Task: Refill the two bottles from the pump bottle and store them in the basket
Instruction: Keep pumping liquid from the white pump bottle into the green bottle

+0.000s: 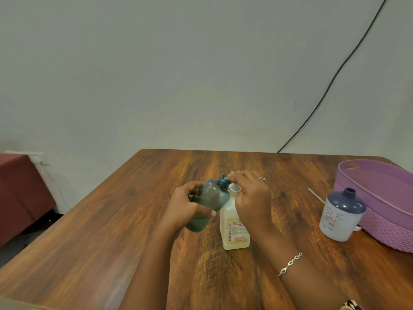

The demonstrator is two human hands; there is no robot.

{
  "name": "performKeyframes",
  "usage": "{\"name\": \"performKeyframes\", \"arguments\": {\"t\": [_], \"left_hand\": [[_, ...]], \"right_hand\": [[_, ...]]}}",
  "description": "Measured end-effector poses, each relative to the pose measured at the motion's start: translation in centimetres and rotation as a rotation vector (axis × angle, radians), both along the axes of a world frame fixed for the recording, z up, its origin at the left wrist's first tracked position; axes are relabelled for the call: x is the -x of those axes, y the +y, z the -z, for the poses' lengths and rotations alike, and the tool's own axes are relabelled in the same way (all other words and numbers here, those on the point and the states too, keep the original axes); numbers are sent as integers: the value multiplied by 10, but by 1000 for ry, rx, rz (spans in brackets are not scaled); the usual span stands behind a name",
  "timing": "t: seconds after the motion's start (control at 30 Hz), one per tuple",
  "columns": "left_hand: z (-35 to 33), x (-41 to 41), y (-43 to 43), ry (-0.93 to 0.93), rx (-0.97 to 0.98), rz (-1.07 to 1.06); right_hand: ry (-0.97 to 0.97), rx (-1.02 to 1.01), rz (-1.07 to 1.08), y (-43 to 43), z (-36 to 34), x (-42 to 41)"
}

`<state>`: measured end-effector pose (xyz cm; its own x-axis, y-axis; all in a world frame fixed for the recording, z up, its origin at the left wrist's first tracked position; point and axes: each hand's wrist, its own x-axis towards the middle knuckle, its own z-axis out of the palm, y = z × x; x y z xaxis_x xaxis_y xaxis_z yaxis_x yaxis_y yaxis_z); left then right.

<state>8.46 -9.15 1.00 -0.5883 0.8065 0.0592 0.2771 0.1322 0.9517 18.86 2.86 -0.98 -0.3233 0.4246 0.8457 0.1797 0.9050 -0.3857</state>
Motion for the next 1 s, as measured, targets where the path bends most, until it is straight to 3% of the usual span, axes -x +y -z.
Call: {"name": "performKeyframes", "arguments": {"t": [0.2, 1.0], "left_hand": [[-6, -1, -1, -9, -47, -7], [4, -2, 0, -53, -50, 10]], "right_hand": [[-24, 119, -59, 3, -26, 0], [6, 78, -18, -5, -12, 2]]}}
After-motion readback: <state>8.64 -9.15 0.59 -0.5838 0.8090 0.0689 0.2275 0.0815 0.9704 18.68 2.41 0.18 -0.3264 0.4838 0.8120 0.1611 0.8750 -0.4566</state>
